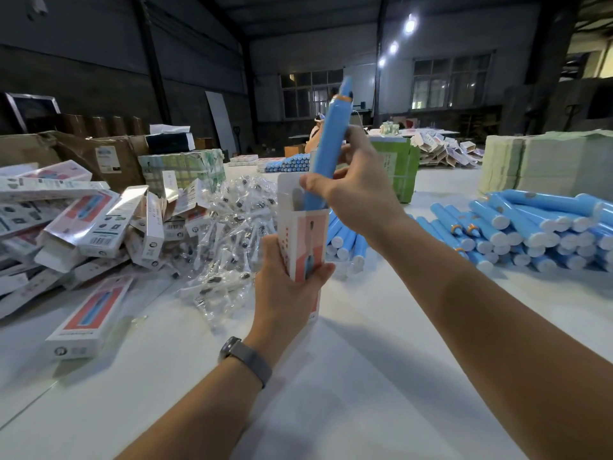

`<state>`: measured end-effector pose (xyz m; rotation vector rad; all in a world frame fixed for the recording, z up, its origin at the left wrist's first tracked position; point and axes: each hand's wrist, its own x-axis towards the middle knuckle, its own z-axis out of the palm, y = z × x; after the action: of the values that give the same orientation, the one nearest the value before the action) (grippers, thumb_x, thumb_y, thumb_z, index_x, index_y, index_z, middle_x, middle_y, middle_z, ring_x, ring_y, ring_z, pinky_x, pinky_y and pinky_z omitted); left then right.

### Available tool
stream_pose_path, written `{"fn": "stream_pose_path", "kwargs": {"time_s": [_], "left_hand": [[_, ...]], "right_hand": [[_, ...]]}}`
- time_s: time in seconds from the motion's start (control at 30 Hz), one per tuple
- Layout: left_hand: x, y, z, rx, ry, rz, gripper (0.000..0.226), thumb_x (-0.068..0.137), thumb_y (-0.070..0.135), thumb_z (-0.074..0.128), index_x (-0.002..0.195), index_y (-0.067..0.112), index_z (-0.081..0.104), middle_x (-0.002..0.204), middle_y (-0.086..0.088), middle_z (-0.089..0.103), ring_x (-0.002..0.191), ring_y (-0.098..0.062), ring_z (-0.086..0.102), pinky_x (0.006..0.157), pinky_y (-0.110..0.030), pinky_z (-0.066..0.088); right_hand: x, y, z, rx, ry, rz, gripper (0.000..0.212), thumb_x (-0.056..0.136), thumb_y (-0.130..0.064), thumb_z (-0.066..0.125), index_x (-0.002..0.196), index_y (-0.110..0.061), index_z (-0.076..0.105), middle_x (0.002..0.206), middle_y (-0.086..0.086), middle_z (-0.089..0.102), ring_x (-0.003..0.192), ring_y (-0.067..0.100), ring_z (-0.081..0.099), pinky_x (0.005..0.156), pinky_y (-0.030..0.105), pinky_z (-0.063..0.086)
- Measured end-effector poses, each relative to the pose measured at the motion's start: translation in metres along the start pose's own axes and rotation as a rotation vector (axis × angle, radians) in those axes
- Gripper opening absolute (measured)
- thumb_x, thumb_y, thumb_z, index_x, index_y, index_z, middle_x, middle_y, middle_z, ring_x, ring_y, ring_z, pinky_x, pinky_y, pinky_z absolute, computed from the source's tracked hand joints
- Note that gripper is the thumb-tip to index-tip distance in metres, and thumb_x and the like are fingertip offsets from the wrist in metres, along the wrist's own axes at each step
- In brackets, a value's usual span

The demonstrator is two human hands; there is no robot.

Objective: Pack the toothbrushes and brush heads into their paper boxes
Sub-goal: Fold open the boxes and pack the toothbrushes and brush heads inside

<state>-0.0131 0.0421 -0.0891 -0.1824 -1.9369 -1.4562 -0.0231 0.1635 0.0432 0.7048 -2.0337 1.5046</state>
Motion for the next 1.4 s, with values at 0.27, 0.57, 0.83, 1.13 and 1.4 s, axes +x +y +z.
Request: {"fn": "stream_pose_path", "kwargs": {"time_s": [0.27, 0.57, 0.83, 1.13, 1.4], "left_hand": [[-0.003, 0.008, -0.002, -0.213, -0.027, -0.023, 0.037, 0.075, 0.056, 0.070, 0.093, 0.033, 0.047, 0.087, -0.001, 0.065, 0.081, -0.039, 0.067, 0.070, -0.062, 0.055], [-0.004, 0.012, -0.003, -0.040, 0.044, 0.055, 0.032, 0.083, 0.039, 0.071, 0.088, 0.029, 0.041, 0.072, 0.017, 0.060, 0.059, -0.002, 0.055, 0.052, -0.021, 0.048], [0.023, -0.001, -0.050, 0.247, 0.398, 0.011, 0.043, 0.089, 0.034, 0.075, 0.101, 0.020, 0.035, 0.096, 0.001, 0.058, 0.082, -0.027, 0.060, 0.063, -0.035, 0.054], [0.031, -0.002, -0.060, 0.180, 0.501, 0.005, 0.045, 0.090, 0.034, 0.072, 0.105, 0.029, 0.030, 0.102, 0.001, 0.051, 0.089, -0.027, 0.057, 0.069, -0.036, 0.051], [0.030, -0.004, -0.055, 0.127, 0.485, -0.002, 0.045, 0.090, 0.038, 0.072, 0.108, 0.019, 0.035, 0.097, 0.005, 0.048, 0.086, -0.020, 0.055, 0.061, -0.013, 0.042]], "right_hand": [[-0.007, 0.009, 0.012, 0.177, -0.067, 0.000, 0.052, 0.084, -0.013, 0.073, 0.128, -0.027, 0.048, 0.106, 0.002, 0.059, 0.083, 0.014, 0.064, 0.074, 0.029, 0.060], [-0.012, 0.026, 0.015, 0.372, -0.116, 0.049, 0.016, 0.091, -0.019, 0.063, 0.105, -0.027, 0.066, 0.094, -0.006, 0.068, 0.082, 0.008, 0.068, 0.070, 0.026, 0.057], [-0.021, 0.075, 0.055, -0.087, -0.279, 0.236, 0.022, 0.092, -0.009, 0.061, 0.112, -0.015, 0.068, 0.106, 0.007, 0.071, 0.087, 0.013, 0.061, 0.087, 0.033, 0.053], [-0.026, 0.086, 0.136, -0.782, -0.738, 0.003, 0.025, 0.088, -0.028, 0.058, 0.112, -0.034, 0.061, 0.103, 0.000, 0.056, 0.096, 0.020, 0.046, 0.067, 0.033, 0.039], [-0.027, 0.093, 0.124, -0.737, -0.541, 0.007, 0.029, 0.089, -0.006, 0.057, 0.109, -0.023, 0.069, 0.106, 0.005, 0.066, 0.090, 0.024, 0.060, 0.072, 0.032, 0.046]]}}
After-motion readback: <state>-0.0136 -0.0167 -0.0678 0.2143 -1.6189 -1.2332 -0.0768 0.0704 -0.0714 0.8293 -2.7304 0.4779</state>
